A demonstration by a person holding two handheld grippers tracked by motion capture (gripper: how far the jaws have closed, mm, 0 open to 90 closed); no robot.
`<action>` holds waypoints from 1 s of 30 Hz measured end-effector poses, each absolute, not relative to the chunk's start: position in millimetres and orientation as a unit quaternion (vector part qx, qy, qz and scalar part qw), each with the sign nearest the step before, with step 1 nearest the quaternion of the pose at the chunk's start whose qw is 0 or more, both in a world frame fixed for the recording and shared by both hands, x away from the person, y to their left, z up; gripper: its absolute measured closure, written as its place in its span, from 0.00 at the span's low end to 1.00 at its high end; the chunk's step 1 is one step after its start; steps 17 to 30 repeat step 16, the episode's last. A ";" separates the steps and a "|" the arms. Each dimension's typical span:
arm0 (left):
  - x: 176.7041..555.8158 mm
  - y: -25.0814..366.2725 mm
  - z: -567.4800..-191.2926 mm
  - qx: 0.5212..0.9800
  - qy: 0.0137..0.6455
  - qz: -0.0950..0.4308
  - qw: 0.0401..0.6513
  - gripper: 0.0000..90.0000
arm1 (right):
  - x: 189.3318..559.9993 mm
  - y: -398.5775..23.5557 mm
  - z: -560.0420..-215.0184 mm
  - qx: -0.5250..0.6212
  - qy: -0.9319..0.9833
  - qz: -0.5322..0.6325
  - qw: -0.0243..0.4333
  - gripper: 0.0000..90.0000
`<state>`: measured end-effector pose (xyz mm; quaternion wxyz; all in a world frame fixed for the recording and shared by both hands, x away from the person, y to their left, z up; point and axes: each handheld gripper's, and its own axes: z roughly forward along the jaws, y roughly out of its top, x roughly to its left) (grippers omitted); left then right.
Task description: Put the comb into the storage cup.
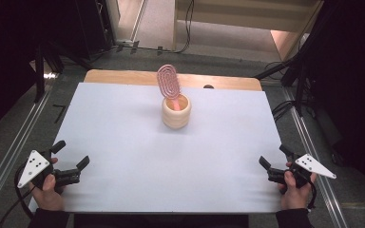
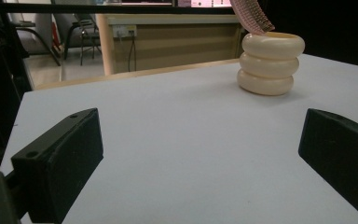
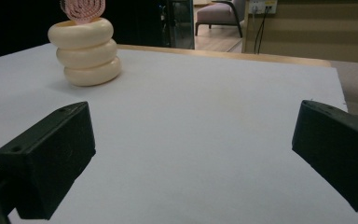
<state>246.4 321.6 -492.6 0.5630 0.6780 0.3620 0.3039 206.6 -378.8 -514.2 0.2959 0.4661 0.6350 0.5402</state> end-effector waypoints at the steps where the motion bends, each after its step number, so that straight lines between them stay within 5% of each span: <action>1: 246.3 321.5 -492.7 0.677 0.363 0.304 0.563 0.00 | 204.8 -380.7 -514.3 0.468 0.634 0.539 0.296 0.00; 30: 246.2 320.5 -492.9 0.679 0.365 0.307 0.558 0.00 | 201.4 -393.6 -520.2 0.475 0.619 0.543 0.310 0.00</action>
